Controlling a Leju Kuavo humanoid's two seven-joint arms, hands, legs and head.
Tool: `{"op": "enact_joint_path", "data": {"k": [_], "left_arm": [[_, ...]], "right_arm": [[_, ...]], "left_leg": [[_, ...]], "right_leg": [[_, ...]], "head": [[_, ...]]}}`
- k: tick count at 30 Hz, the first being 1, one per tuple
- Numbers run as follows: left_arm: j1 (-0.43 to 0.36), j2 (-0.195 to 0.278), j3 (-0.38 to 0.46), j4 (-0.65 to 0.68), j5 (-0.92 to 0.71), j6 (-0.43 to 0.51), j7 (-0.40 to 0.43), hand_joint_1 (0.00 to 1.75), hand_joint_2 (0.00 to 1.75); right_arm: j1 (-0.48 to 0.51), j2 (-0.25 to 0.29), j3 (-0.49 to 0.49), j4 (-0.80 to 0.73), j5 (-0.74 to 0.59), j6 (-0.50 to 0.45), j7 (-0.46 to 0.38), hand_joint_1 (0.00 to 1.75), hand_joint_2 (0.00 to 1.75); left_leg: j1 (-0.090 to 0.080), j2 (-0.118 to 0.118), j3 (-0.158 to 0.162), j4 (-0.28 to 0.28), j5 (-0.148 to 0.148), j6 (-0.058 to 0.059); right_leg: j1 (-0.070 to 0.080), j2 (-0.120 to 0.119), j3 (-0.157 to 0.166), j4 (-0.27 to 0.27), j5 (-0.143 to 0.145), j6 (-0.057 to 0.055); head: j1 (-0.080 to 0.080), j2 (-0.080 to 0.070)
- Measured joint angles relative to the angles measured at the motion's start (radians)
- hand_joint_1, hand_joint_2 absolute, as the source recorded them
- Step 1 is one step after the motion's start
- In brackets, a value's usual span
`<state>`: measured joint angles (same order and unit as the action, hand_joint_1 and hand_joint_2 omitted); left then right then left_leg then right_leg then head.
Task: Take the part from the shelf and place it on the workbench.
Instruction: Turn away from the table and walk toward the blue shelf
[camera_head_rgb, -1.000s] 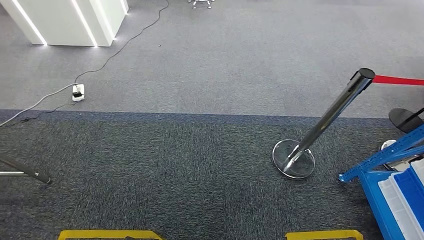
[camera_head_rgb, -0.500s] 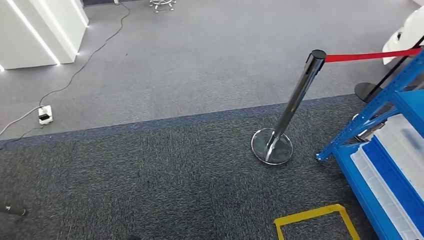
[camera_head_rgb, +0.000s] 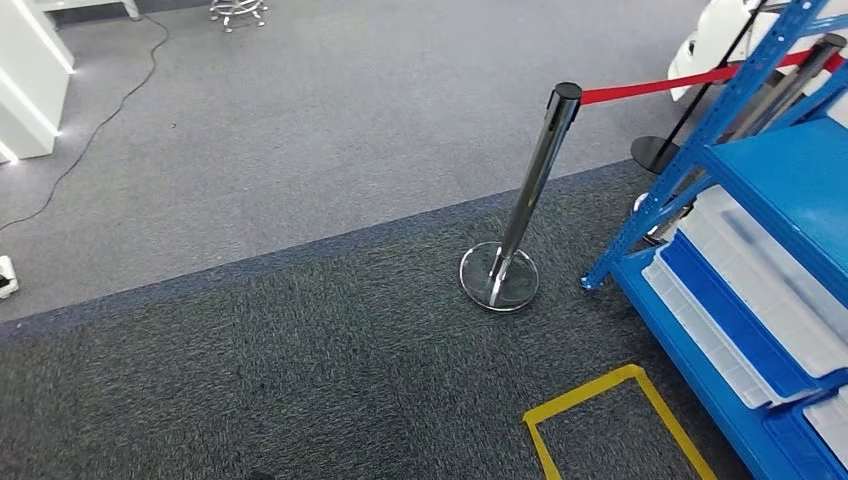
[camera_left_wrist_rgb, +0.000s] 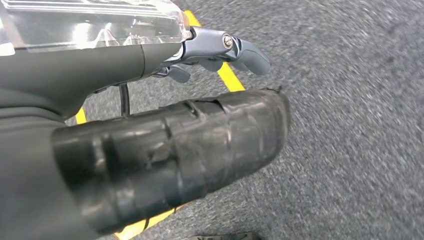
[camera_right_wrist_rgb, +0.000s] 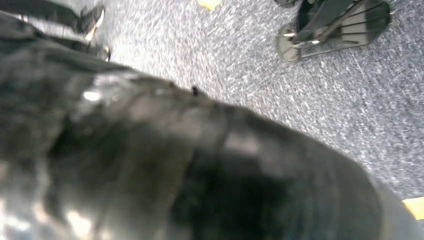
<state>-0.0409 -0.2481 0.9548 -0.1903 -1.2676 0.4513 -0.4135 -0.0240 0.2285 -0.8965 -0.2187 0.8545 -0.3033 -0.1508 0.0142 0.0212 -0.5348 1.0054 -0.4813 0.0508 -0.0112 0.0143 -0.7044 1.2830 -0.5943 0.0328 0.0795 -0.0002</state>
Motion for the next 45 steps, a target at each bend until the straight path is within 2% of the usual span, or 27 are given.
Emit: {"op": "enact_joint_path", "data": {"k": [1,2,5,7,9,10,12,14,16,17,18,20,21,23,25,27,29,31,32,33,34,36,38,40,41,43,45], "left_arm": [[0.000,0.000,0.000,0.000,0.000,0.000,0.000,0.00,0.00],[0.000,0.000,0.000,0.000,0.000,-0.001,0.000,0.00,0.00],[-0.001,0.000,0.000,0.000,0.001,-0.005,-0.003,0.00,0.00],[-0.002,0.000,0.001,0.000,0.002,-0.007,-0.007,0.00,0.00],[-0.005,0.000,0.002,0.000,0.004,-0.008,-0.010,0.00,0.00],[-0.007,0.000,0.002,0.000,0.004,-0.009,-0.010,0.00,0.00],[-0.010,0.001,0.002,0.000,0.006,-0.009,-0.011,0.00,0.00],[-0.008,0.001,0.003,0.000,0.009,-0.010,-0.011,0.00,0.00],[-0.004,0.002,0.004,0.000,0.010,-0.011,-0.011,0.00,0.00],[-0.003,0.002,0.005,0.000,0.011,-0.011,-0.011,0.00,0.00],[-0.002,0.002,0.005,0.000,0.011,-0.011,-0.011,0.00,0.00],[-0.002,0.002,0.007,0.000,0.011,-0.011,-0.011,0.00,0.00],[-0.002,0.003,0.008,0.000,0.011,-0.012,-0.011,0.00,0.00],[-0.003,0.003,0.011,0.000,0.011,-0.012,-0.010,0.00,0.00],[-0.005,0.002,0.011,0.000,0.011,-0.012,-0.011,0.00,0.00],[-0.005,0.002,0.012,0.000,0.011,-0.012,-0.010,0.00,0.00],[-0.003,0.002,0.012,0.000,0.011,-0.012,-0.010,0.00,0.00],[-0.001,0.002,0.014,0.000,0.011,-0.012,-0.010,0.00,0.00],[-0.001,0.002,0.015,0.000,0.011,-0.012,-0.010,0.00,0.00],[-0.002,0.002,0.015,0.000,0.011,-0.012,-0.010,0.00,0.00],[-0.003,0.002,0.016,0.000,0.011,-0.012,-0.010,0.00,0.00],[-0.003,0.002,0.016,0.000,0.011,-0.012,-0.010,0.00,0.00],[-0.004,0.002,0.017,0.000,0.010,-0.012,-0.009,0.00,0.00],[-0.006,0.002,0.017,0.000,0.010,-0.012,-0.009,0.00,0.00],[-0.008,0.002,0.017,0.000,0.010,-0.012,-0.009,0.00,0.00],[-0.009,0.002,0.018,0.000,0.010,-0.012,-0.009,0.00,0.00],[-0.007,0.002,0.018,0.000,0.010,-0.012,-0.009,0.00,0.00]], "right_arm": [[0.000,0.000,0.000,0.000,0.000,0.000,0.000,0.00,0.00],[0.001,0.000,0.000,0.000,0.000,0.001,0.001,0.00,0.00],[0.001,0.000,0.000,0.000,0.000,0.009,0.001,0.00,0.00],[-0.002,0.000,0.000,0.000,0.000,0.015,0.002,0.00,0.00],[-0.002,0.000,0.000,0.000,0.000,0.016,0.003,0.00,0.00],[-0.001,0.000,0.000,0.000,0.000,0.016,0.003,0.00,0.00],[-0.001,0.000,0.000,0.000,0.000,0.016,0.004,0.00,0.00],[-0.003,0.001,0.000,0.000,0.001,0.016,0.004,0.00,0.00],[-0.004,0.001,0.000,0.000,0.001,0.016,0.004,0.00,0.00],[-0.003,0.001,0.000,0.000,0.001,0.016,0.004,0.00,0.00],[-0.003,0.001,0.000,0.000,0.001,0.016,0.004,0.00,0.00],[-0.003,0.002,0.000,0.000,0.001,0.017,0.004,0.00,0.00],[-0.004,0.002,0.000,0.000,0.001,0.017,0.004,0.00,0.00],[-0.003,0.002,0.000,0.000,0.002,0.017,0.004,0.00,0.00],[0.000,0.002,0.000,0.000,0.002,0.017,0.005,0.00,0.00],[0.001,0.002,0.000,0.000,0.002,0.018,0.005,0.00,0.00],[-0.001,0.002,0.000,0.000,0.003,0.020,0.005,0.00,0.00],[-0.003,0.002,0.000,0.000,0.004,0.022,0.005,0.00,0.00],[-0.003,0.002,0.000,0.000,0.005,0.023,0.005,0.00,0.00],[-0.002,0.002,0.000,0.000,0.005,0.023,0.006,0.00,0.00],[-0.001,0.002,0.000,0.000,0.006,0.024,0.006,0.00,0.00],[-0.001,0.002,0.000,0.000,0.007,0.025,0.006,0.00,0.00],[-0.003,0.002,0.000,0.000,0.008,0.027,0.006,0.00,0.00],[-0.003,0.002,0.000,0.000,0.009,0.030,0.006,0.00,0.00],[-0.003,0.002,0.000,0.000,0.009,0.031,0.007,0.00,0.00],[-0.004,0.002,0.000,0.000,0.009,0.031,0.008,0.00,0.00],[-0.005,0.003,0.000,0.000,0.009,0.031,0.008,0.00,0.00]], "left_leg": [[-0.001,0.014,0.000,0.000,-0.001,0.000],[-0.001,0.027,0.002,0.000,-0.003,-0.001],[-0.004,0.058,0.013,0.003,-0.013,-0.010],[-0.009,0.076,0.018,0.005,-0.020,-0.021],[-0.010,0.093,0.025,0.003,-0.023,-0.031],[-0.008,0.085,0.026,0.006,-0.028,-0.037],[-0.005,0.038,0.009,0.054,-0.064,-0.046],[-0.002,-0.007,-0.047,0.176,-0.130,-0.049],[-0.002,-0.012,-0.103,0.285,-0.162,-0.051],[-0.002,-0.012,-0.110,0.290,-0.147,-0.051],[-0.001,-0.015,-0.098,0.254,-0.113,-0.049],[0.001,-0.049,-0.043,0.118,-0.038,-0.045],[0.003,-0.070,-0.023,0.066,-0.018,-0.044],[0.002,-0.094,-0.010,0.028,-0.014,-0.040],[0.002,-0.075,-0.008,0.023,-0.008,-0.031],[0.005,-0.051,-0.006,0.013,0.000,-0.017],[0.005,-0.023,-0.007,0.009,0.002,-0.009],[0.001,0.007,-0.008,0.010,0.001,-0.007],[0.000,0.021,-0.007,0.010,-0.001,-0.006],[-0.001,0.033,-0.006,0.011,-0.003,-0.007],[-0.001,0.044,-0.003,0.011,-0.006,-0.008],[-0.004,0.063,0.005,0.011,-0.012,-0.015],[-0.007,0.080,0.012,0.010,-0.016,-0.025],[-0.008,0.097,0.019,0.005,-0.017,-0.036],[-0.007,0.091,0.022,0.008,-0.023,-0.042],[-0.005,0.046,0.004,0.058,-0.062,-0.051],[-0.003,0.000,-0.055,0.185,-0.129,-0.054]], "right_leg": [[-0.002,-0.005,-0.012,0.027,-0.002,0.003],[-0.004,-0.009,-0.003,0.012,0.016,0.004],[0.000,-0.059,0.104,-0.184,0.108,-0.003],[0.009,-0.083,0.138,-0.254,0.124,-0.017],[0.012,-0.066,0.136,-0.259,0.123,-0.030],[0.010,-0.057,0.137,-0.262,0.125,-0.035],[0.003,-0.039,0.141,-0.270,0.131,-0.048],[0.002,-0.017,0.141,-0.272,0.133,-0.056],[0.003,0.009,0.141,-0.269,0.133,-0.058],[0.003,0.024,0.141,-0.267,0.132,-0.058],[0.002,0.040,0.141,-0.264,0.131,-0.057],[0.002,0.068,0.139,-0.255,0.128,-0.052],[0.002,0.080,0.136,-0.251,0.126,-0.047],[0.003,0.099,0.128,-0.247,0.127,-0.034],[-0.001,0.112,0.123,-0.248,0.131,-0.023],[0.000,0.076,0.105,-0.214,0.106,-0.015],[0.001,0.019,0.053,-0.105,0.044,-0.008],[-0.001,-0.003,-0.004,0.013,-0.003,-0.003],[-0.002,-0.007,-0.012,0.031,-0.001,-0.002],[-0.002,-0.010,0.000,0.011,0.019,-0.002],[-0.002,-0.019,0.033,-0.049,0.054,-0.004],[0.005,-0.067,0.108,-0.190,0.108,-0.016],[0.016,-0.096,0.137,-0.253,0.121,-0.030],[0.017,-0.078,0.135,-0.256,0.124,-0.041],[0.014,-0.066,0.137,-0.261,0.127,-0.047],[0.006,-0.044,0.141,-0.271,0.134,-0.058],[0.005,-0.020,0.140,-0.272,0.136,-0.064]], "head": [[0.000,0.000],[0.000,0.000],[0.000,0.000],[0.000,0.000],[-0.001,0.000],[-0.001,0.000],[-0.001,0.000],[-0.002,0.000],[-0.002,0.000],[-0.002,0.000],[-0.002,0.000],[-0.002,0.000],[-0.002,0.000],[-0.001,0.000],[-0.002,0.000],[0.001,0.000],[0.003,0.000],[0.003,0.000],[0.003,0.000],[0.003,0.000],[0.003,0.000],[0.003,0.000],[0.003,0.000],[0.003,0.000],[0.003,0.000],[0.002,0.000],[0.000,0.000]]}}
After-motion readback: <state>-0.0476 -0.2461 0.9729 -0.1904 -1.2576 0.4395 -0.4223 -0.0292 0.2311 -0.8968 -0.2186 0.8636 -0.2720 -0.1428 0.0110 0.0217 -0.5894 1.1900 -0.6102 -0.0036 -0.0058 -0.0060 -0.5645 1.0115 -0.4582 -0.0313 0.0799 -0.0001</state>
